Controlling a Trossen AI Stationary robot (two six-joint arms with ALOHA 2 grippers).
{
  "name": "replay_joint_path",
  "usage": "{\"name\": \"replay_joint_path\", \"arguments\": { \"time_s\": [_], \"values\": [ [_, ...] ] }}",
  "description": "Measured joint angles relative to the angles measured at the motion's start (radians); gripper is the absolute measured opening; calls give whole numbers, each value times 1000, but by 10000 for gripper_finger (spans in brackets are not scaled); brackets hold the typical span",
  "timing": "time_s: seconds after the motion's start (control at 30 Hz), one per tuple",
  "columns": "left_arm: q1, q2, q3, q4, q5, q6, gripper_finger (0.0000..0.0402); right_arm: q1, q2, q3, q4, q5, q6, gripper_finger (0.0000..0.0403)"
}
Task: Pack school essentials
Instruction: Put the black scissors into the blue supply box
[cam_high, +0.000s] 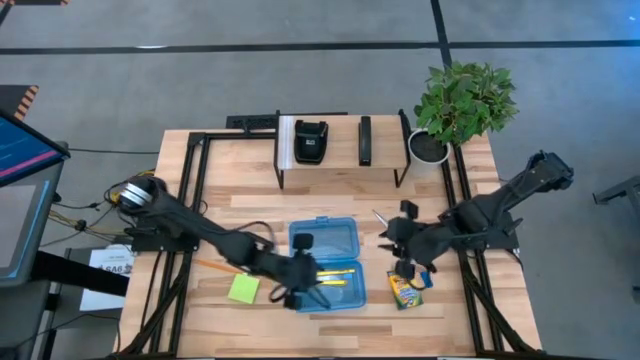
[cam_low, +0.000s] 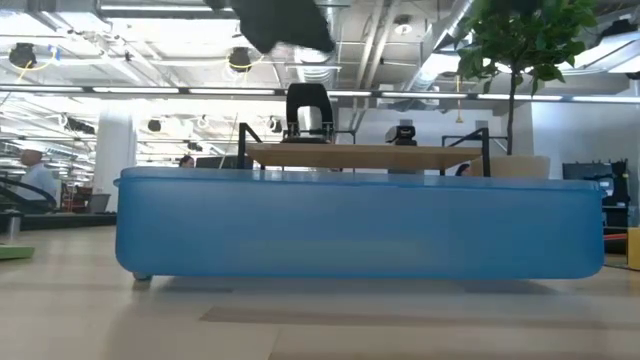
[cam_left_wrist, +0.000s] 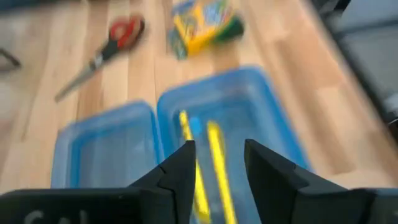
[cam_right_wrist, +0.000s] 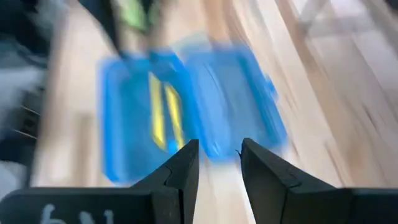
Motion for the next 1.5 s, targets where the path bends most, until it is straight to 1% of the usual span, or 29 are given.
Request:
{"name": "replay_joint_path", "arguments": {
  "time_s": [0.1, 0.17, 0.23, 0.3, 0.4, 0.43, 0.57, 0.7, 0.8, 0.87, 1.0, 1.13, 1.23, 1.33, 1.5],
  "values": [
    [-22, -105, -149, 180, 1, 12, 109, -24, 0, -26, -102, -15, 81, 145],
    [-34, -171, -257, 352, 5, 29, 105, -43, -2, -66, -124, -26, 120, 147],
    [-45, -236, -365, 510, 8, 46, 103, -73, -9, -107, -134, -62, 143, 148],
    [-48, -289, -459, 655, 25, 62, 103, -117, -11, -153, -121, -127, 163, 148],
    [-49, -354, -562, 791, 29, 68, 103, -198, 1, -231, -108, -243, 165, 149],
    [-48, -377, -587, 812, 29, 67, 103, -227, 2, -254, -111, -276, 165, 151],
    [-48, -435, -626, 813, 27, 67, 103, -341, 0, -341, -113, -362, 149, 167],
    [-49, -437, -626, 812, 34, 70, 103, -419, 0, -415, -98, -436, 108, 203],
    [-50, -435, -626, 806, 34, 71, 103, -453, 0, -457, -90, -444, 104, 230],
    [-50, -434, -626, 798, 33, 71, 103, -468, 0, -474, -93, -443, 104, 240],
    [-50, -434, -626, 802, 33, 70, 103, -459, 0, -508, -7, -445, 109, 243],
    [-50, -434, -626, 802, 32, 53, 103, -431, 6, -537, 26, -444, 138, 239],
    [-50, -434, -626, 808, 32, 50, 103, -406, 34, -551, 52, -441, 160, 238],
    [-50, -434, -626, 811, 33, 43, 103, -386, 92, -557, 90, -441, 162, 237],
    [-50, -434, -626, 814, 33, 42, 103, -378, 177, -558, 142, -429, 161, 237]
  ]
}}
